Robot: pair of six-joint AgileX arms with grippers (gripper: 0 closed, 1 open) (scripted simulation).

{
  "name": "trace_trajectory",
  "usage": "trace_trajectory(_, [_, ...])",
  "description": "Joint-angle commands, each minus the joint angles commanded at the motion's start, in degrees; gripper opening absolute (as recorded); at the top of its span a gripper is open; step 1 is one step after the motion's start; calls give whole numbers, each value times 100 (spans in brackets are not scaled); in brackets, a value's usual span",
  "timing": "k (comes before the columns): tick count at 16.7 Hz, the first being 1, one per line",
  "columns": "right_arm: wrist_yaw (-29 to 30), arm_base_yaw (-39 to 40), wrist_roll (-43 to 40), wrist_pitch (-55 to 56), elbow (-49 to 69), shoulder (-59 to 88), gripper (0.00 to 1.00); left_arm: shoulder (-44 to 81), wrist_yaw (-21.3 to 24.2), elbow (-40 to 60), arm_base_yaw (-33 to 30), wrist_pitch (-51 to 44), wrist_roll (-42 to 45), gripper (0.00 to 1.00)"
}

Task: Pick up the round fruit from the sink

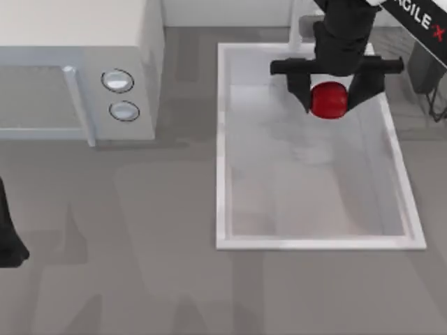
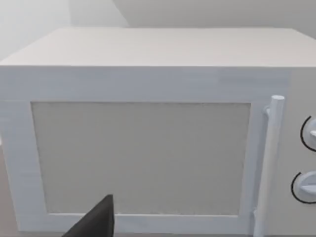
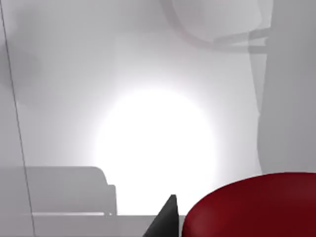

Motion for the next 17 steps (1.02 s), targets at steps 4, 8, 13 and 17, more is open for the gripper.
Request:
trace_trajectory(4, [0,-20,-20,-1489,1516,-14,0,0,0,0,0,0,0,100])
trace_trajectory(8, [0,-35,-35,-2047,2083,-59,0,0,0,0,0,0,0,100])
trace_trajectory(13, [-33,13,-25,-1852,3097,402,0,0,0,0,0,0,0,100])
trace_trajectory(17, [-40,-144,-184,-1700,2494,-34,0,0,0,0,0,0,0,100])
